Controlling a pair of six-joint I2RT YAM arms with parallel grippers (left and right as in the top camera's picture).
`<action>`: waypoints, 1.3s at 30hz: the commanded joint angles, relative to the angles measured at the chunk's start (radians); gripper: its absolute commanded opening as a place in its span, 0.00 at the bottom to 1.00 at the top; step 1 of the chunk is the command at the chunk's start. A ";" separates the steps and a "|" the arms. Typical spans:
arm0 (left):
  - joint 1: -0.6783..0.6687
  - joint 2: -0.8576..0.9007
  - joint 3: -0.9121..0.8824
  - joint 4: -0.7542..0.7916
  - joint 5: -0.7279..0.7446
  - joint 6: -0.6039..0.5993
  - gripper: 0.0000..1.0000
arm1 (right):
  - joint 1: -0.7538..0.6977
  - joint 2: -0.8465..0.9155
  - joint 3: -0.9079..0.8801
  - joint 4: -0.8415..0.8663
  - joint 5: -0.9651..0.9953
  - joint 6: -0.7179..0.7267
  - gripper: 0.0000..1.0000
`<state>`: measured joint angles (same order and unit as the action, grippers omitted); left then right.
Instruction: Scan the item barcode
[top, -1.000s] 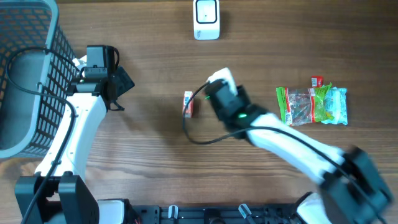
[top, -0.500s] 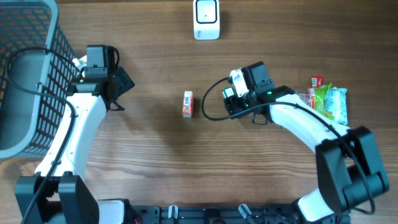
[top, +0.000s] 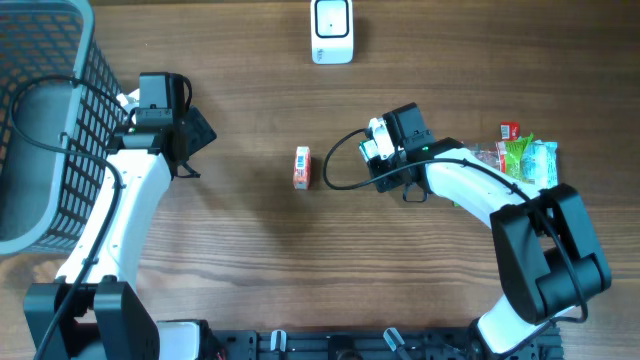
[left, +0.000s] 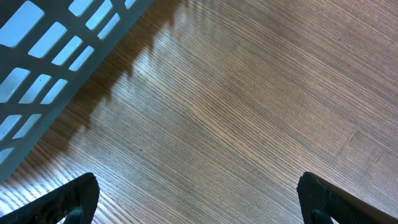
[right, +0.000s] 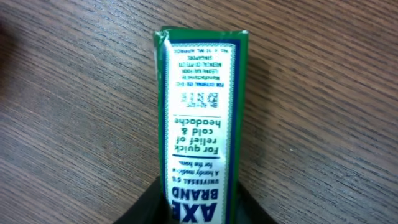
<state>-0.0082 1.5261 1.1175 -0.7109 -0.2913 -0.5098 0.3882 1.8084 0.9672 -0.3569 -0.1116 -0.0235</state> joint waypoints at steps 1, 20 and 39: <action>0.004 0.005 0.001 0.003 -0.013 0.008 1.00 | 0.003 -0.029 -0.003 -0.007 -0.002 0.009 0.26; 0.004 0.005 0.001 0.003 -0.013 0.008 1.00 | 0.003 -0.009 -0.014 -0.060 -0.002 0.008 0.48; 0.004 0.005 0.001 0.003 -0.013 0.008 1.00 | 0.003 -0.027 -0.002 -0.082 -0.002 0.008 0.24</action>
<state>-0.0082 1.5265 1.1175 -0.7109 -0.2913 -0.5098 0.3882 1.7832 0.9596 -0.4374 -0.1116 -0.0200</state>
